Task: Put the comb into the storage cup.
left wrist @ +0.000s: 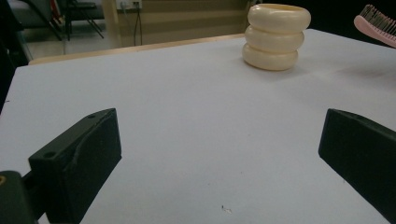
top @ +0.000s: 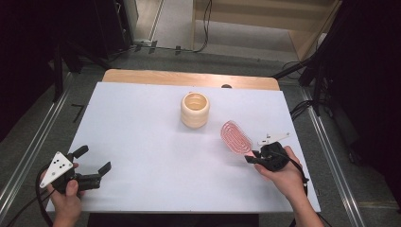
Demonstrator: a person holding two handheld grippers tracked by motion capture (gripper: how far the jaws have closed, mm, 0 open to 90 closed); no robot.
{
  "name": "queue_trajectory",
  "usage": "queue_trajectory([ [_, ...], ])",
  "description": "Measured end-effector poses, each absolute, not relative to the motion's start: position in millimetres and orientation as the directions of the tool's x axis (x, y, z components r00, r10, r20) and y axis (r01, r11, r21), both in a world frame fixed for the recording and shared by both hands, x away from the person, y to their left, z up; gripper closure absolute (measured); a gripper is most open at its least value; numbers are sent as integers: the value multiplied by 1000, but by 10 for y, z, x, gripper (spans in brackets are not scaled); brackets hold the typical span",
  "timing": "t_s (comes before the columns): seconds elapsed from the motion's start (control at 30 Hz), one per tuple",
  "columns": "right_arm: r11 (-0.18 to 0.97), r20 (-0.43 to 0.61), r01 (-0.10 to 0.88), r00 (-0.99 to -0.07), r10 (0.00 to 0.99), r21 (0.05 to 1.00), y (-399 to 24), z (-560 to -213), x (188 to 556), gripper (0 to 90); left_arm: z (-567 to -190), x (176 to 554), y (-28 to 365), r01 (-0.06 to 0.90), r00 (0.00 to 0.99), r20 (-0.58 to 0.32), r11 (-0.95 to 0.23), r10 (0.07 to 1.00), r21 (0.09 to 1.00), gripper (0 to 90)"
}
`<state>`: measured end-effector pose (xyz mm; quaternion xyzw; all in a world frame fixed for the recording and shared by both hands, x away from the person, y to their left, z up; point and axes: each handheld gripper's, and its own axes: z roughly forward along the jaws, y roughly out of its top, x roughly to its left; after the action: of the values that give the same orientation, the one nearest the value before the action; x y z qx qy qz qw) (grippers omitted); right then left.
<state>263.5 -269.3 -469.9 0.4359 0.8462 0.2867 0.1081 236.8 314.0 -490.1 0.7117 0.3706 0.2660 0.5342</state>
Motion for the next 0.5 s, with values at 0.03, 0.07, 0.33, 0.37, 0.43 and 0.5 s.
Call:
queue_trajectory([
  [0.03, 454, 63, 669, -597, 799, 589, -2681, -4692, 2639, 675, -4902, 2368, 3140, 244, 584, -17, -155, 812, 957, 0],
  [0.07, 447, 68, 669, -595, 801, 594, -2667, -4684, 2640, 675, -4901, 2369, 3140, 243, 585, -15, -157, 811, 957, 0],
  [0.33, 436, 61, 639, -604, 795, 634, -2563, -4625, 2684, 674, -4902, 2371, 3135, 242, 585, -15, -157, 811, 958, 0],
  [0.37, 438, 58, 633, -607, 792, 639, -2554, -4620, 2689, 674, -4902, 2371, 3135, 242, 585, -14, -157, 811, 958, 0],
  [0.43, 430, 61, 629, -605, 794, 648, -2528, -4612, 2701, 675, -4902, 2369, 3138, 242, 584, -14, -157, 812, 957, 0],
  [0.5, 422, 65, 622, -606, 793, 660, -2506, -4607, 2717, 674, -4902, 2369, 3138, 243, 582, -17, -154, 813, 958, 0],
])
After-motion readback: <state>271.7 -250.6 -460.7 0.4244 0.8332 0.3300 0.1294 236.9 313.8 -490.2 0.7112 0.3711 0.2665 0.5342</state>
